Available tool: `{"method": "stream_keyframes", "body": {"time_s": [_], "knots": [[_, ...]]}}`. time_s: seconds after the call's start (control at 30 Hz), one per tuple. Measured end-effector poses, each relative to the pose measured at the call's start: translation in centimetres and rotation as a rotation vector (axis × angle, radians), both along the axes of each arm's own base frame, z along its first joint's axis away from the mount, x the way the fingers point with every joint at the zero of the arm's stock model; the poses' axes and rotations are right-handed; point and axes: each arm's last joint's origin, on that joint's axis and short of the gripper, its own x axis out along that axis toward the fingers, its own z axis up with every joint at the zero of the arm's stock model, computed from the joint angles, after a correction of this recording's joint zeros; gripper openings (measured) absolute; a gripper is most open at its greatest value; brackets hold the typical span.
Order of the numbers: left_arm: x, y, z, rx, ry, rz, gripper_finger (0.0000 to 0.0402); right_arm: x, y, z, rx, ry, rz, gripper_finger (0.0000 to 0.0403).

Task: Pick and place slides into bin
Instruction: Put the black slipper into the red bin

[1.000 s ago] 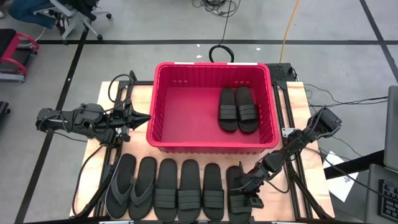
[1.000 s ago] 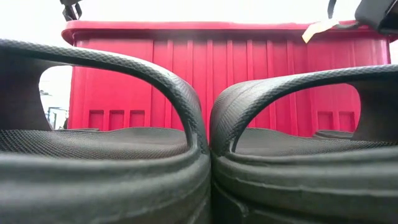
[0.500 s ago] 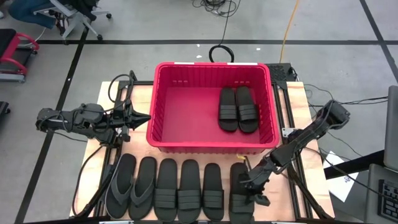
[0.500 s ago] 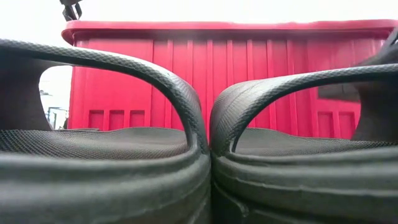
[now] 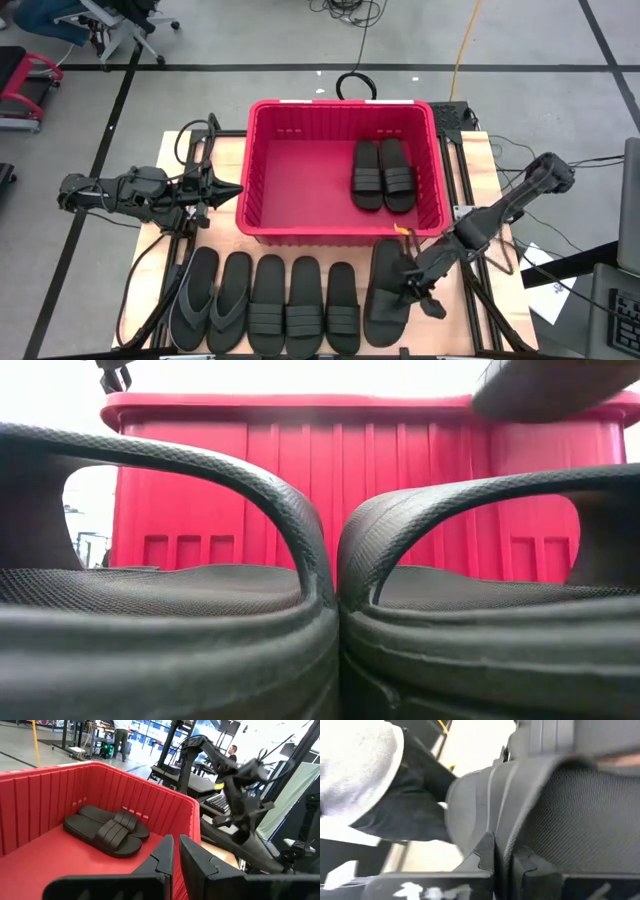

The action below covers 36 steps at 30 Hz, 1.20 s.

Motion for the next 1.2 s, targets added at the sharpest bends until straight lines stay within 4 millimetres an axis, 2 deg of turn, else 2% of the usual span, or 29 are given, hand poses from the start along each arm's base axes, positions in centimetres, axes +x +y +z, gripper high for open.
{"method": "stream_keyframes", "body": {"time_s": [0.17,0.27,0.37,0.43,0.53,0.63,0.77,1.0,1.07,1.2], "knots": [[0.0,0.0,0.0,0.018,0.0,0.001,0.0026,0.6,-2.5,6.3,-0.169,-0.129,-0.066,0.0003],[0.0,0.1,0.0,0.019,-0.001,0.027,0.0026,0.7,-4.3,9.3,-0.224,-0.197,-0.09,0.0004],[0.0,0.1,0.0,0.019,-0.002,0.034,0.0026,0.8,-5.7,11.8,-0.265,-0.292,-0.118,0.0004],[0.0,0.1,0.0,0.014,-0.003,0.035,0.0026,0.7,-6.9,12.9,-0.359,-0.337,-0.154,0.0003],[0.0,0.1,0.1,-0.005,-0.007,0.036,0.0026,0.5,-8.3,14.9,-0.377,-0.382,-0.206,0.0003],[0.0,0.1,0.1,-0.025,-0.01,0.038,0.0026,0.1,-9.9,15.5,-0.414,-0.361,-0.184,0.0003],[0.0,0.1,0.1,-0.064,-0.015,0.04,0.0026,-0.3,-12.5,15.6,-0.55,-0.325,-0.208,0.0003],[0.0,0.1,0.1,-0.072,-0.016,0.041,0.0026,1.2,-18.6,14.5,-0.737,-0.258,-0.271,0.0003],[0.0,0.1,0.1,-0.063,-0.014,0.045,0.0026,2.0,-20.5,13.7,-0.719,-0.23,-0.254,0.0003],[0.0,0.2,0.1,-0.014,-0.008,0.07,0.0026,3.9,-24.0,11.4,-0.548,-0.177,-0.171,0.0004]]}}
